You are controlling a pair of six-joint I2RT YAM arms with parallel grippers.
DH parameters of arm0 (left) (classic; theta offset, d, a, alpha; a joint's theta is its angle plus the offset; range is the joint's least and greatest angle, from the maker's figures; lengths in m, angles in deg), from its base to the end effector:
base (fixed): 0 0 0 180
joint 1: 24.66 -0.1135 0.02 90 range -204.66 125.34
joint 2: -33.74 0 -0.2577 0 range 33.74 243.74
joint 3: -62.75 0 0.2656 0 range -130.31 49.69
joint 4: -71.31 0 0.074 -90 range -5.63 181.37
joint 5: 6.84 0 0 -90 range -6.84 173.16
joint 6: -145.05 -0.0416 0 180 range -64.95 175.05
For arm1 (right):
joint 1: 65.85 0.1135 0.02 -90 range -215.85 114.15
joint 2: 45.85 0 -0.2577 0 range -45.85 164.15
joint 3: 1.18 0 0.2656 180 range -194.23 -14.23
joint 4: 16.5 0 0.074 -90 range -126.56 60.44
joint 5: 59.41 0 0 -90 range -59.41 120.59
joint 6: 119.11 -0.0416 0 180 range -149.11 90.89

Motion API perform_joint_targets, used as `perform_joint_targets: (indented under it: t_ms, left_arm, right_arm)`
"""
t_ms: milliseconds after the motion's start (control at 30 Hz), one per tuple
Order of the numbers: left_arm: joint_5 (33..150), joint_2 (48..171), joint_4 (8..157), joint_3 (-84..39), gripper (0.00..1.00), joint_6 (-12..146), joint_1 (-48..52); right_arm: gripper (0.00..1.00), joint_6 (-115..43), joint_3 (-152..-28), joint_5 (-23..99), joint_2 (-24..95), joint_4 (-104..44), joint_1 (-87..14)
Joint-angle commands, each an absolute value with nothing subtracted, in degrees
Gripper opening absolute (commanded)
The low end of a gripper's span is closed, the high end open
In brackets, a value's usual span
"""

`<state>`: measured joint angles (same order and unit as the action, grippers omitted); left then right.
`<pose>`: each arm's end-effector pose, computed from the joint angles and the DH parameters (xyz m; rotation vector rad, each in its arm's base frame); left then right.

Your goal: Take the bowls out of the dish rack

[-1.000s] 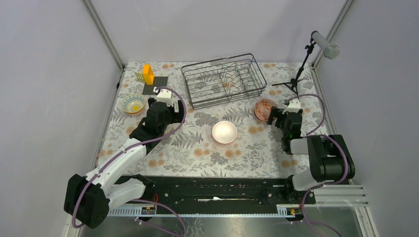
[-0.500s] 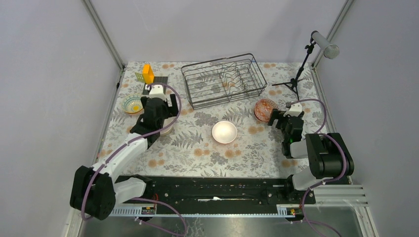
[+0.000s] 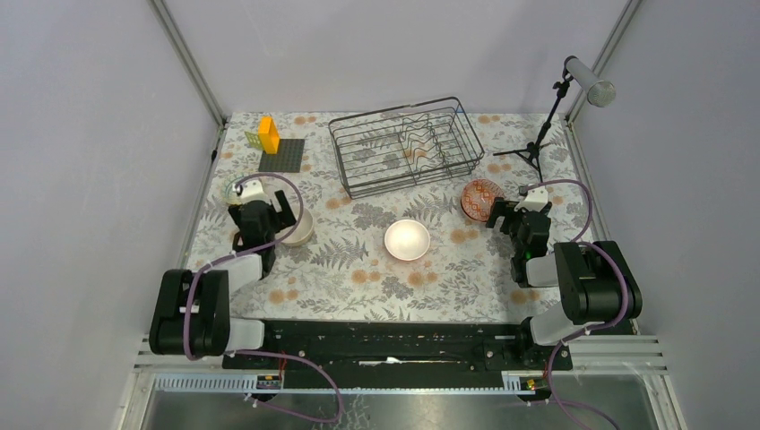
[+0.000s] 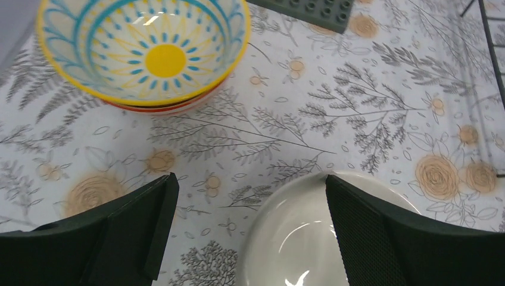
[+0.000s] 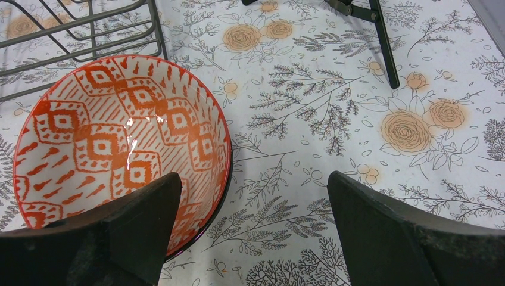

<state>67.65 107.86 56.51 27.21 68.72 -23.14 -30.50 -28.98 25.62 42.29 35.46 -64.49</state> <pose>0.2617 0.0042 0.1497 -0.3812 1.9339 0.0958 0.2573 0.0025 0.1234 0.0647 1.7154 -0.0389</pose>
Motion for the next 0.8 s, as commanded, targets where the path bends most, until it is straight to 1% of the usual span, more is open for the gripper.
perform_joint_targets:
  t_ms: [0, 133, 333, 767]
  left_arm:
    - [73.65, 112.10, 39.15, 27.70, 0.99, 63.74, -23.16]
    - [76.66, 115.96, 28.55, 31.13, 0.99, 60.83, -23.17]
    - [80.12, 120.58, 16.50, 35.38, 0.99, 58.85, -22.89]
    - [80.18, 120.66, 17.29, 35.10, 0.99, 58.73, -22.64]
  right_arm:
    - [1.00, -29.98, -28.89, 24.76, 42.57, 38.73, -64.80]
    - [1.00, -29.99, -28.90, 24.76, 42.57, 38.73, -64.80]
    - [1.00, -29.92, -28.83, 24.77, 42.57, 38.73, -64.80]
    - [1.00, -29.92, -28.86, 24.78, 42.58, 38.82, -64.80]
